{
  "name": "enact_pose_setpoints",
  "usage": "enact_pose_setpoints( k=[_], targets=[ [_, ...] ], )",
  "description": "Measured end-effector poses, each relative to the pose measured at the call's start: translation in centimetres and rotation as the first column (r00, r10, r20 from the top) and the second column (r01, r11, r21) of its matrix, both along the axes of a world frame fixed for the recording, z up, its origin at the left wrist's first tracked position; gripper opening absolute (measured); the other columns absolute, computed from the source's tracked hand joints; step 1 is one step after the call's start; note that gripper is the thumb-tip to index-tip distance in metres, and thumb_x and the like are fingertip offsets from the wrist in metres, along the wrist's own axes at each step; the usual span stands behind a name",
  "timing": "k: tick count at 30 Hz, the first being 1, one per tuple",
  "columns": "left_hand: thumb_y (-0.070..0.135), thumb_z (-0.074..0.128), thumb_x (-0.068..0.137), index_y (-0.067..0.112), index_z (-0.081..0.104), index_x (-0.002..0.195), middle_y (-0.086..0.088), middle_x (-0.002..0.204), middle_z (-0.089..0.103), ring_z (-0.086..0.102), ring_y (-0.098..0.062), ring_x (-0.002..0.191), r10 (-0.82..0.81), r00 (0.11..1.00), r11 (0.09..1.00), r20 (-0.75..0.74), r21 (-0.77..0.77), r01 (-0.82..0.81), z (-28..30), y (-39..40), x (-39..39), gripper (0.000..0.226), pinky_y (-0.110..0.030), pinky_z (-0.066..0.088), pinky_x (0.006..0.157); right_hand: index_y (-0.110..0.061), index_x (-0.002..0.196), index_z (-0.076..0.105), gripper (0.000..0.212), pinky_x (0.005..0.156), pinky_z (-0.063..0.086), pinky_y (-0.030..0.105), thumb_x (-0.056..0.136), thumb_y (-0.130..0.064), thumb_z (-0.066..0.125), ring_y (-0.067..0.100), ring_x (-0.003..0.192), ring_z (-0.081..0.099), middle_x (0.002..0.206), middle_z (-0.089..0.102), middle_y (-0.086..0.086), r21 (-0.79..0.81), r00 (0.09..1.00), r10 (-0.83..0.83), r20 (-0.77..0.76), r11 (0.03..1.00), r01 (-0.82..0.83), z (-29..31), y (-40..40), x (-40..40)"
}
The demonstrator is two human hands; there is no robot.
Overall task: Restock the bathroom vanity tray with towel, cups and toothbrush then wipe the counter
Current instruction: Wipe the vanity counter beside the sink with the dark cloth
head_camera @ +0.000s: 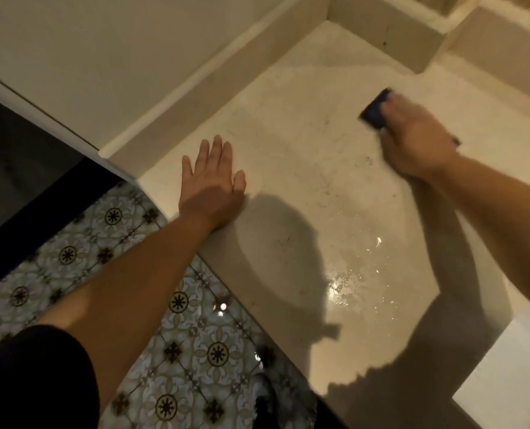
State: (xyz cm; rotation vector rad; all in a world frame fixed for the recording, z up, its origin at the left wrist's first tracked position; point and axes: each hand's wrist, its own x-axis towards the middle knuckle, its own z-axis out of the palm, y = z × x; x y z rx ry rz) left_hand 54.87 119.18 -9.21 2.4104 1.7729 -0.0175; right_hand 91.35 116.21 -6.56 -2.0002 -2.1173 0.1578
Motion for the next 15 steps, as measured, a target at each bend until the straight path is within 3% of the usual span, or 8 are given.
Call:
enact_pose_setpoints(
  k=[2,7,9,13,15],
  targets=[
    [0.049,0.009,0.095,0.017,0.007,0.157,-0.003,0.166,0.000,-0.006,-0.020,0.151,-0.006,1.000,1.000,-0.027,-0.008,0.006,-0.1,0.1,-0.2,0.069,-0.050,-0.003,0.119,0.010,0.136,0.044,0.048,0.111,0.029,0.055,0.094,-0.010,0.054,0.048,0.133,0.038,0.145,0.037,0.032,-0.021,0.989,0.122,-0.083,0.992,-0.124,0.0,-3.5,-5.7],
    [0.045,0.009,0.099,0.012,0.006,0.156,-0.007,0.165,0.000,-0.004,-0.026,0.151,-0.053,0.998,0.998,-0.046,-0.037,0.051,0.6,0.0,-0.4,0.066,-0.055,0.001,0.119,0.005,0.117,0.064,0.039,0.095,0.047,0.056,0.080,-0.006,0.070,0.045,0.117,0.057,0.127,0.058,0.030,0.031,0.878,0.375,-0.297,0.923,-0.384,0.4,-16.2,-19.1],
    [0.044,0.010,0.101,0.012,0.004,0.157,-0.007,0.165,-0.001,-0.005,-0.025,0.151,-0.058,0.997,0.998,-0.056,-0.038,0.056,0.8,-0.2,-0.3,0.064,-0.055,0.001,0.119,0.001,0.118,0.066,0.037,0.101,0.045,0.049,0.081,-0.007,0.070,0.036,0.120,0.058,0.127,0.062,0.022,0.046,0.817,0.412,-0.402,0.901,-0.432,0.4,-20.8,-23.1],
    [0.043,0.010,0.101,0.012,0.004,0.156,-0.007,0.166,-0.002,-0.005,-0.025,0.151,-0.059,0.997,0.997,-0.055,-0.051,0.056,0.9,-0.1,-0.4,0.064,-0.055,0.001,0.119,-0.005,0.129,0.060,0.037,0.104,0.045,0.039,0.092,-0.007,0.057,0.026,0.122,0.058,0.131,0.062,0.013,-0.005,0.748,0.306,-0.589,0.924,-0.382,0.9,-25.2,-27.2],
    [0.044,0.010,0.100,0.012,0.004,0.156,-0.007,0.166,-0.002,-0.005,-0.025,0.151,-0.058,0.997,0.997,-0.052,-0.045,0.056,0.8,-0.1,-0.5,0.065,-0.055,0.001,0.119,-0.008,0.135,0.054,0.039,0.105,0.042,0.039,0.096,-0.009,0.051,0.025,0.122,0.056,0.133,0.060,0.012,-0.172,0.589,0.042,-0.807,0.937,-0.304,1.7,-26.0,-27.6]
  ],
)
